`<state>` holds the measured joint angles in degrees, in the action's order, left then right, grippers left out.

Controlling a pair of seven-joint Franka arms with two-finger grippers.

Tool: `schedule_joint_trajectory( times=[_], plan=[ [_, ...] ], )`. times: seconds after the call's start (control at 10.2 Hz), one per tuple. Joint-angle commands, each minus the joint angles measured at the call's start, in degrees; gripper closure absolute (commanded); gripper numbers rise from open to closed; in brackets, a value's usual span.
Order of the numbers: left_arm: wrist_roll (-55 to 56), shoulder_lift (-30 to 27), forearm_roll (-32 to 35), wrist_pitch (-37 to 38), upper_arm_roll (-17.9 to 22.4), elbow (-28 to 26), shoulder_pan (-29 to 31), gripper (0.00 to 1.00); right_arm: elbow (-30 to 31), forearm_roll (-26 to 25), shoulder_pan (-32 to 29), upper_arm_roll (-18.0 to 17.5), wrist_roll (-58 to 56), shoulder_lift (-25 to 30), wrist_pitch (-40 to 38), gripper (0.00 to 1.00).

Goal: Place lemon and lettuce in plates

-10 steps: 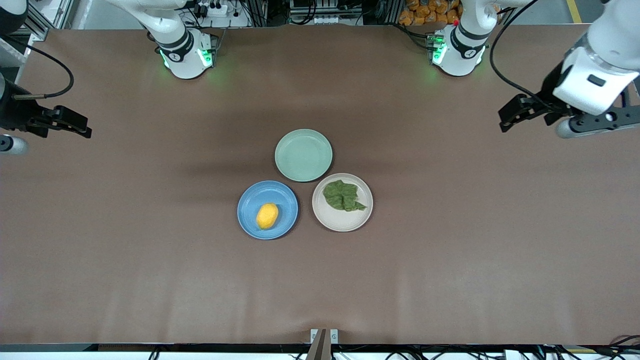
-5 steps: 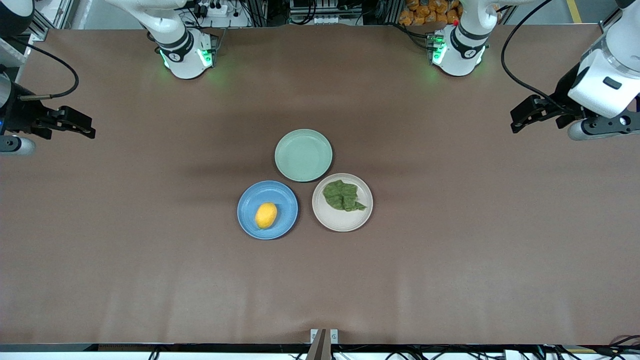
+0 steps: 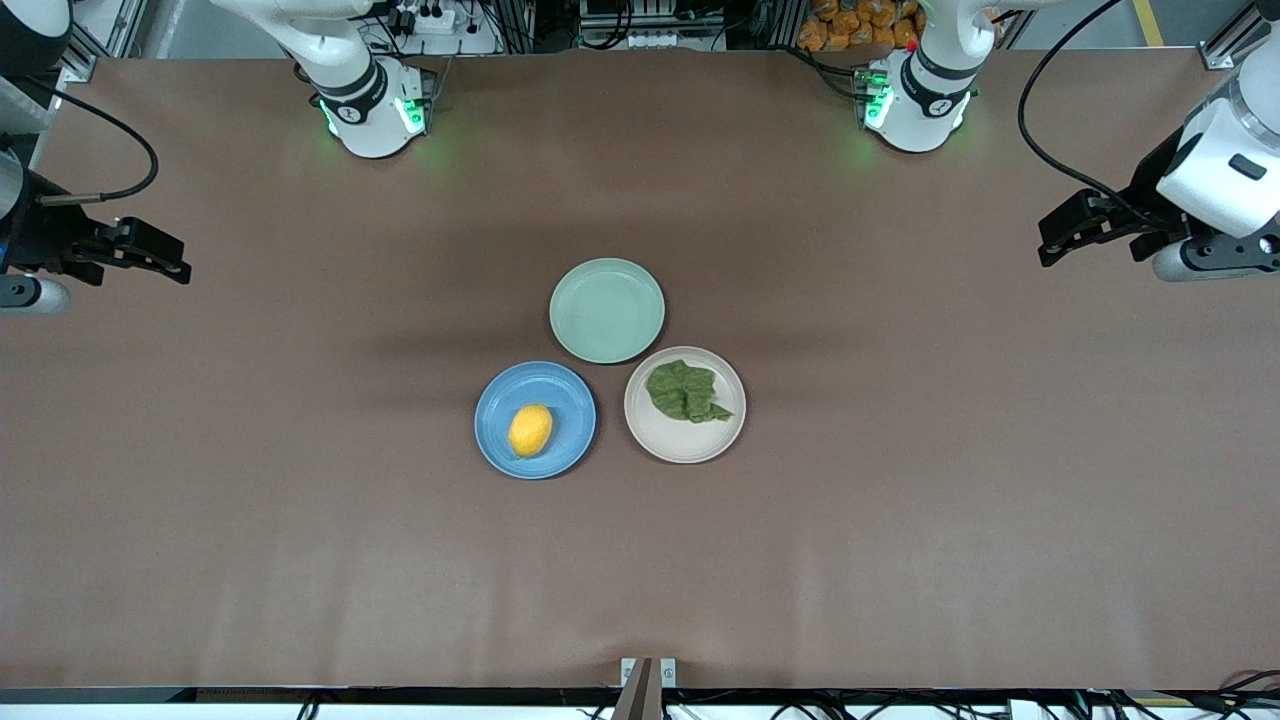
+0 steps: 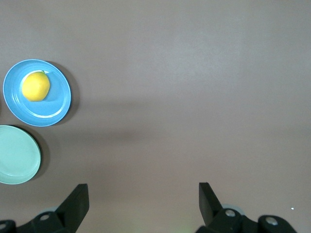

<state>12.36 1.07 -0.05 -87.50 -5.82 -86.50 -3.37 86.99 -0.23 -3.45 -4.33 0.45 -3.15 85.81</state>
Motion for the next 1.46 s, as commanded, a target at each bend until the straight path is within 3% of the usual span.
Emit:
schedule_joint_trajectory(
  times=[0.0, 0.49, 1.37],
  plan=[
    [-1.81, -0.55, -0.65, 0.58, -0.07, -0.07, 1.17, 0.00, 1.51, 0.06, -0.07, 0.11, -0.63, 1.21, 0.67, 0.00],
    [-5.67, -0.81, 0.84, 0.40, 0.46, -0.07, 3.89, 0.00, 1.86, 0.15, -0.07, 0.02, -0.63, 1.30, 0.49, 0.00],
    [-6.20, 0.16, 0.84, 0.40, 0.11, 0.98, 3.20, 0.00, 5.73, 0.15, -0.07, 0.11, -0.72, 3.67, 2.17, 0.00]
  ],
)
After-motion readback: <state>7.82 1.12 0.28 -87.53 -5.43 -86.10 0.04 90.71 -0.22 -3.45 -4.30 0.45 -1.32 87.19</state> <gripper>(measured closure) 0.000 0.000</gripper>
